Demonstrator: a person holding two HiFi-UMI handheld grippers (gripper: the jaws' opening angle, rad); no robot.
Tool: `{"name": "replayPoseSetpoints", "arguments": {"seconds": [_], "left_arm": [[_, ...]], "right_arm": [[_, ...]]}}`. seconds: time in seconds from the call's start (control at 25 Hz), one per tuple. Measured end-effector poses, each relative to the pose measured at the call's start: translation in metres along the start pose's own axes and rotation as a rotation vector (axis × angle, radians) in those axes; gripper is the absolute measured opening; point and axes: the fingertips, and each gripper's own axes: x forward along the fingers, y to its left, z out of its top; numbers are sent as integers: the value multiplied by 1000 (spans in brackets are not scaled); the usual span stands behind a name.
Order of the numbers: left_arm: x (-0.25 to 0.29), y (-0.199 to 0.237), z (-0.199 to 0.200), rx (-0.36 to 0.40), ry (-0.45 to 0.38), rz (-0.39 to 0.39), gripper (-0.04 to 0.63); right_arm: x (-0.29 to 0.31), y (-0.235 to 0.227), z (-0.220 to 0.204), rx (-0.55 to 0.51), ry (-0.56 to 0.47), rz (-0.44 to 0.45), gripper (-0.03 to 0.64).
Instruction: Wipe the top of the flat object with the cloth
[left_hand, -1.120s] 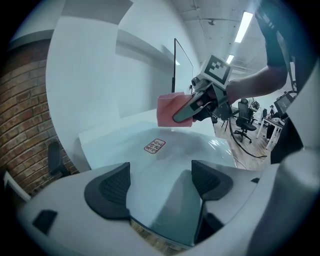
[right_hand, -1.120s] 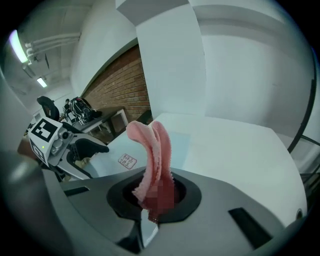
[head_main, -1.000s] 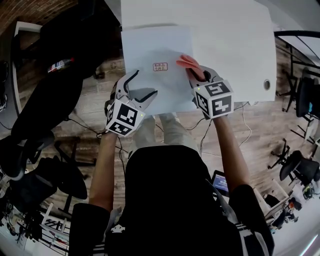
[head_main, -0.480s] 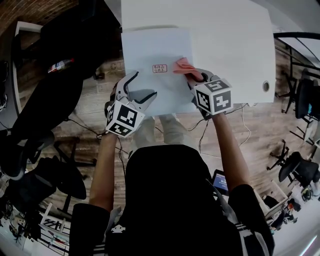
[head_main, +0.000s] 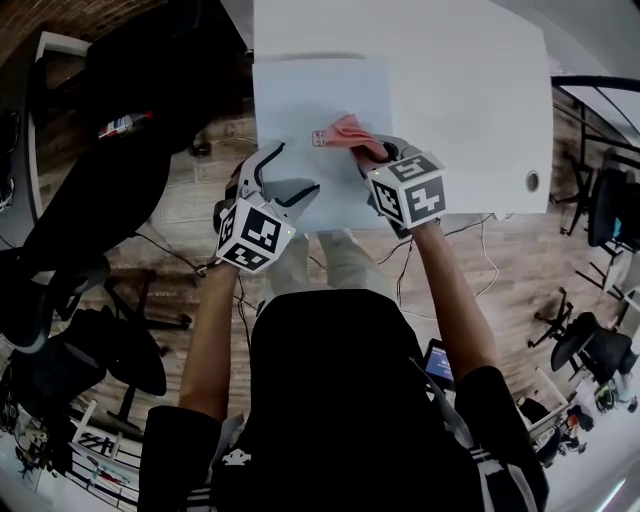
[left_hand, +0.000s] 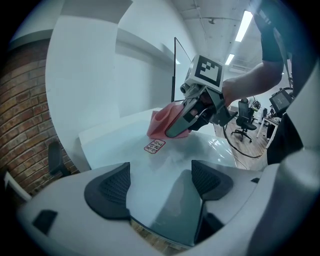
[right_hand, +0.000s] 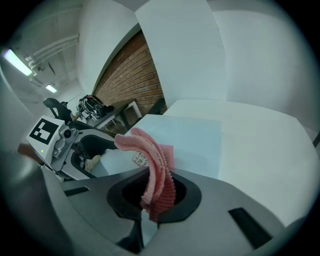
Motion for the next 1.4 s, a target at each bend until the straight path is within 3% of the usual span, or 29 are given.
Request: {"name": "replayPoseSetpoints", "arguments": {"seconds": [0.4, 0.72, 1.04, 1.4], "left_arm": [[0, 1, -1, 1, -1, 3, 376], [-1, 0, 0, 3, -8, 5, 376], [-1, 0, 0, 2, -14, 7, 376], [0, -2, 1, 2, -13, 5, 376]], "right_arm": [[32, 69, 6, -184, 52, 115, 48], [30, 71, 5, -169, 46, 138, 48], [26, 33, 16, -130, 29, 74, 48], [5, -41, 26, -52, -9, -84, 48]]}}
